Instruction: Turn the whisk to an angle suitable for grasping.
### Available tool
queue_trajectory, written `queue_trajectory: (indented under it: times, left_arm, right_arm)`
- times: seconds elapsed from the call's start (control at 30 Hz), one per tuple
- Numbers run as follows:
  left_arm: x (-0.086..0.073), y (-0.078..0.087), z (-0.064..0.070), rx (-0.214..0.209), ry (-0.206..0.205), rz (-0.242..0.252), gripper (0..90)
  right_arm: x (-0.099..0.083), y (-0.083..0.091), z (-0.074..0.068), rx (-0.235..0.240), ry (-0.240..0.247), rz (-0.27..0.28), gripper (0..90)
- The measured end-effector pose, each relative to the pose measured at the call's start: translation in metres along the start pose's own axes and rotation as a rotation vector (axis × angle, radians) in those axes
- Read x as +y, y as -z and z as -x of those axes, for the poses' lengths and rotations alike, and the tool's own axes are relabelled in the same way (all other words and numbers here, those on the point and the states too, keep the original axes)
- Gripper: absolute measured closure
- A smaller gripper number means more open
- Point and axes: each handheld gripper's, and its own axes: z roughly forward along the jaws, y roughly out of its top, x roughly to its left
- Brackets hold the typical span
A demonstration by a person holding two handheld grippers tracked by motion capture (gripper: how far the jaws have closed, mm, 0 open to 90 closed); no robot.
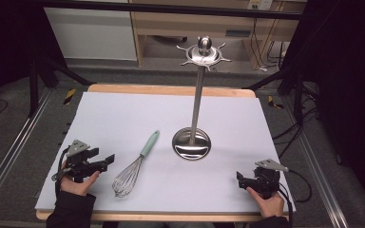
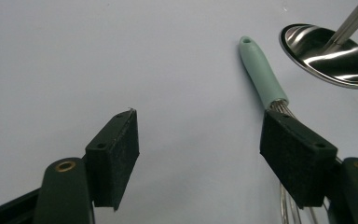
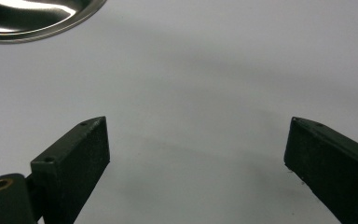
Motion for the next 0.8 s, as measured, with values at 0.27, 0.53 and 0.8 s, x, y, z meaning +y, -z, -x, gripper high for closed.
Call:
queue_trajectory:
  times: [0.27, 0.53, 0.8]
  left_arm:
    - [0.011, 0.002, 0.013, -0.023, -0.039, -0.007, 27.2]
    - [0.022, 0.000, 0.027, -0.043, -0.078, -0.022, 26.6]
    - [0.027, -0.002, 0.037, -0.052, -0.109, -0.035, 25.9]
  right_arm:
    - [0.000, 0.000, -0.001, 0.003, 0.002, -0.005, 7.3]
    - [0.000, 0.000, -0.001, 0.002, 0.005, -0.009, 7.3]
    - [0.000, -0.001, -0.001, 0.005, 0.010, -0.007, 7.3]
